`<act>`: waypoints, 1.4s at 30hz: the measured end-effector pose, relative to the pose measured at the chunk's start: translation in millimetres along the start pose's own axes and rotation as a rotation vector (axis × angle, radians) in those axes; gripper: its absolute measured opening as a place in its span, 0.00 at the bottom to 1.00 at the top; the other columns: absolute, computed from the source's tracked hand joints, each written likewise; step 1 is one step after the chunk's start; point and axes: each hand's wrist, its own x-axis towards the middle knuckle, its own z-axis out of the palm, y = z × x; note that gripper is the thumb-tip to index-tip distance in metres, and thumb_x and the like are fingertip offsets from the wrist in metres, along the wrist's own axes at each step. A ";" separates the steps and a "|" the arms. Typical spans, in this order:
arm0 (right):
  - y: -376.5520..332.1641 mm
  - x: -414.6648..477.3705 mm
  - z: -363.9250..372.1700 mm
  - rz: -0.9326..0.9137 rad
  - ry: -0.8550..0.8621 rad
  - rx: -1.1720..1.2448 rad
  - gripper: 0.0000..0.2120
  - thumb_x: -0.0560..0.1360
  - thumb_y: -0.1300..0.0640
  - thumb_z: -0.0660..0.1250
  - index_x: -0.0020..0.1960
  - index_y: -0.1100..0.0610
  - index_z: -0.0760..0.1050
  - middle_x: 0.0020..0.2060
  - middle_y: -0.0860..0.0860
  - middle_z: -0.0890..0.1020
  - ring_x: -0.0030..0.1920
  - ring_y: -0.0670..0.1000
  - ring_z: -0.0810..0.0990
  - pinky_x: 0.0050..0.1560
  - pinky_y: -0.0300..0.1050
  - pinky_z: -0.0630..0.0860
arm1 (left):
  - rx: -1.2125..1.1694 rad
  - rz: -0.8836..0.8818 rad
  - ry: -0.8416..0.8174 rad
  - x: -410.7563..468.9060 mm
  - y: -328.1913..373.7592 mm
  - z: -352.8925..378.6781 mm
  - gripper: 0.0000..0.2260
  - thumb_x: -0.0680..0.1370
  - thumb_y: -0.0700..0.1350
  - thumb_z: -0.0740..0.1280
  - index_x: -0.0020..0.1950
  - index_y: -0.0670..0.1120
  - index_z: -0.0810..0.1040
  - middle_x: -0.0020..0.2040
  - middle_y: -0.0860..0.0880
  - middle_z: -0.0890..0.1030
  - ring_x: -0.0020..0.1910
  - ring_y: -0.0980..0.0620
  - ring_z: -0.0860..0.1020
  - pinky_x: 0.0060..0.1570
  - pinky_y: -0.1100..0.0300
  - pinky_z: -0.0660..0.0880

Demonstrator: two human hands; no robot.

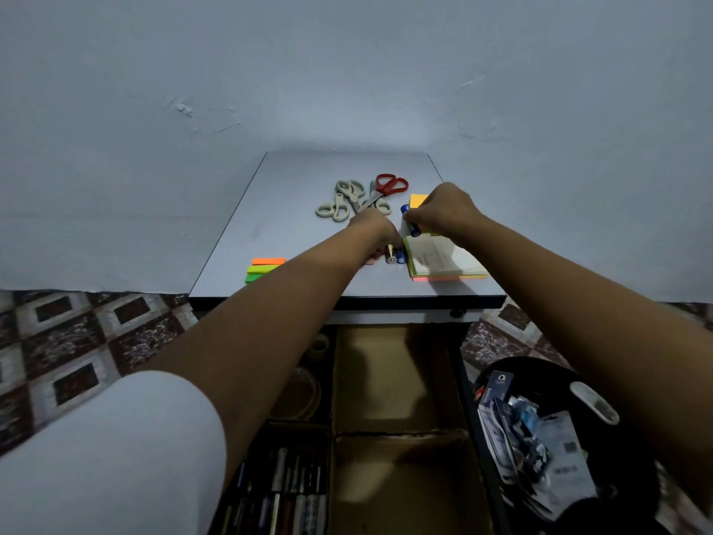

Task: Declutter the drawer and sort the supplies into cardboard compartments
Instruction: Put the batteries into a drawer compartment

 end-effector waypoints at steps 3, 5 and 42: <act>2.4 1.7 0.7 -0.002 0.009 0.009 0.12 0.69 0.58 0.70 0.33 0.59 0.68 0.28 0.52 0.68 0.29 0.48 0.66 0.28 0.41 0.62 | 0.017 0.006 -0.015 -0.7 0.2 -1.3 0.12 0.74 0.40 0.69 0.36 0.41 0.68 0.34 0.45 0.73 0.30 0.51 0.69 0.33 0.60 0.69; 4.0 1.7 2.1 -0.005 0.012 0.028 0.07 0.68 0.59 0.70 0.38 0.62 0.73 0.29 0.53 0.70 0.31 0.50 0.68 0.29 0.41 0.63 | 0.031 0.010 -0.022 -0.8 0.4 -1.2 0.12 0.74 0.41 0.69 0.36 0.41 0.68 0.34 0.45 0.73 0.30 0.51 0.68 0.32 0.60 0.69; -10.0 -160.8 35.1 0.160 -0.582 0.631 0.06 0.75 0.59 0.67 0.40 0.58 0.75 0.27 0.51 0.75 0.25 0.44 0.73 0.24 0.34 0.69 | -0.538 -0.026 -0.310 -140.0 -125.9 -49.3 0.04 0.76 0.34 0.64 0.43 0.41 0.75 0.38 0.45 0.80 0.33 0.54 0.80 0.35 0.62 0.79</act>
